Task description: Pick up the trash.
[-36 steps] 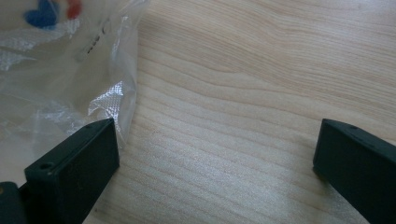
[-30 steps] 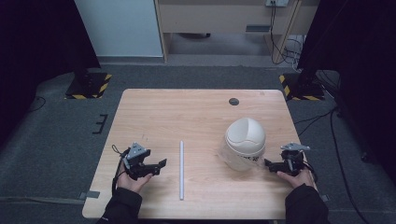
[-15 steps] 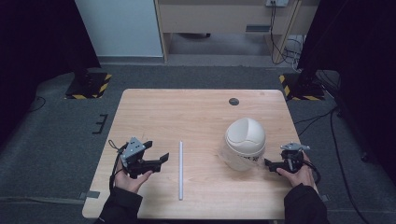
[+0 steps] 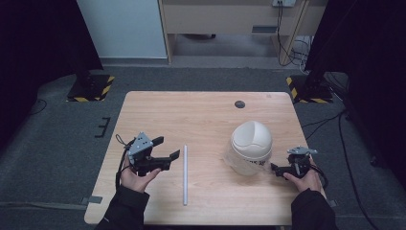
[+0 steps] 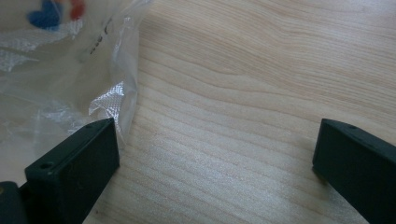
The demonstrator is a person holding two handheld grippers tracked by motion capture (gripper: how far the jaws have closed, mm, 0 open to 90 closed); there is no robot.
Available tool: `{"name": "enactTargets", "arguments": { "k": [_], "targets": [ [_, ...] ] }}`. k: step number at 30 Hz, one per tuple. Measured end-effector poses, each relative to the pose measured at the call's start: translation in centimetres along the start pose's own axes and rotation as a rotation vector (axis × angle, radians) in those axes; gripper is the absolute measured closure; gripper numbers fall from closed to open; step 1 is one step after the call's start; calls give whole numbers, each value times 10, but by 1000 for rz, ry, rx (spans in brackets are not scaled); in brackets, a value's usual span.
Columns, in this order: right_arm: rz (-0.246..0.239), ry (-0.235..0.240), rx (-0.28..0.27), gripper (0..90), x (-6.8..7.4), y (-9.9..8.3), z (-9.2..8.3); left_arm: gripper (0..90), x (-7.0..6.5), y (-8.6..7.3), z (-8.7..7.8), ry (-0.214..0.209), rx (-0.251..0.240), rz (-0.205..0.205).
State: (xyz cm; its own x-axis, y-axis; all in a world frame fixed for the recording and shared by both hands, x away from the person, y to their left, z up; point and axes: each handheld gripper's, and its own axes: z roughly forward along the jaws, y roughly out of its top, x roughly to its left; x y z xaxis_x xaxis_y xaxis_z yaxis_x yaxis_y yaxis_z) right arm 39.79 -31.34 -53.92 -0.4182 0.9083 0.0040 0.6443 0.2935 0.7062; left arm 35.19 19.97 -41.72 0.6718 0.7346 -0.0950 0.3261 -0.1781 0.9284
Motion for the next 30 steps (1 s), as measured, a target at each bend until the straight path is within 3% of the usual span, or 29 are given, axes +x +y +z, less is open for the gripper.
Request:
{"name": "enactTargets", "arguments": {
  "k": [14,22,30],
  "targets": [
    [1,5,1,6,2,0,0,172,-19,43,31,-72,-35,65],
    [-1,6,1,6,2,0,0,172,-34,55,48,-113,-34,86],
    [-4,7,0,5,2,0,0,173,-56,67,77,-189,-18,117]
  ]
}}
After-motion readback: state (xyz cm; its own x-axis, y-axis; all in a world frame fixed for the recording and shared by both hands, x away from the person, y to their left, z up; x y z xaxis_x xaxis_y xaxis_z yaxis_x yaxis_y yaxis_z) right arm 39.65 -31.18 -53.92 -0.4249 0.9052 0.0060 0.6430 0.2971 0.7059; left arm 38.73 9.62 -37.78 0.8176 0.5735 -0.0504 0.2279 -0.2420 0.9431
